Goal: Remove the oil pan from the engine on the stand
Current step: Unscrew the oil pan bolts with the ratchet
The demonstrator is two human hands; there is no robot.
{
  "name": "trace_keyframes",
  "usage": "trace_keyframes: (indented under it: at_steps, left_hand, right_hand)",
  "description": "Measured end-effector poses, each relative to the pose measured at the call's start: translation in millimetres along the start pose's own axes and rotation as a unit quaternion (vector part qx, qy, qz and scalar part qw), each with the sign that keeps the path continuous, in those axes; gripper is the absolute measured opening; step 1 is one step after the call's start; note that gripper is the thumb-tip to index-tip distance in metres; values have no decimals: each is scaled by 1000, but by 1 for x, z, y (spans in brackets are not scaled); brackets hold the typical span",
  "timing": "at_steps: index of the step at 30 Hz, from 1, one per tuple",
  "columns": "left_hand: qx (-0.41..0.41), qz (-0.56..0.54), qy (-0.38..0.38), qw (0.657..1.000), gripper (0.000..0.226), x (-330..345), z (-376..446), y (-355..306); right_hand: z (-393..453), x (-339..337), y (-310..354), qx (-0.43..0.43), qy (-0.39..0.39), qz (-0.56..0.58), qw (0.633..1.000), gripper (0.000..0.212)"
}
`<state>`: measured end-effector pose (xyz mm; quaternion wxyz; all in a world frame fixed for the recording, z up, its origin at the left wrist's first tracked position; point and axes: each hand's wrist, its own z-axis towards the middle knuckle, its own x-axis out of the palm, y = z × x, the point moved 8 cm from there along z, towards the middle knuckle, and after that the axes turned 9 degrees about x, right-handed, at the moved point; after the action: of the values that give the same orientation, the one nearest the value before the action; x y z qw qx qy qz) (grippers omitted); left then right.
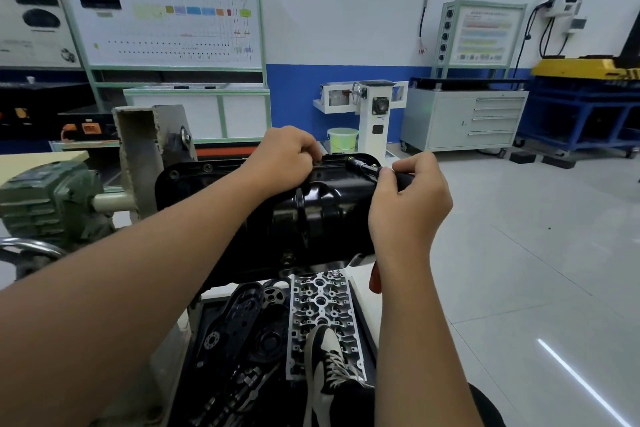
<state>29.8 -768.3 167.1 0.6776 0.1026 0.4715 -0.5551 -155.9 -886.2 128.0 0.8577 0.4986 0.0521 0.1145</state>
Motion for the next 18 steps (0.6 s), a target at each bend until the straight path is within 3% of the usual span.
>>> trace_keyframes:
  at_steps: [6, 9, 13, 16, 18]
  left_hand:
    - [-1, -3, -13, 1000, 38, -4, -4, -1]
    - [70, 6, -20, 997, 30, -7, -7, -18]
    - [236, 45, 117, 964, 36, 20, -15, -74]
    - [263, 36, 144, 953, 43, 39, -17, -101]
    - [260, 40, 161, 951, 48, 48, -17, -107]
  right_hand:
    - [6, 1, -2, -25, 60, -18, 998, 24]
    - [10, 6, 3, -55, 94, -57, 992, 21]
    - [11, 8, 9, -97, 113, -72, 986, 23]
    - [9, 4, 7, -81, 135, -39, 987, 27]
    - [3, 4, 1, -7, 201, 38, 979, 33]
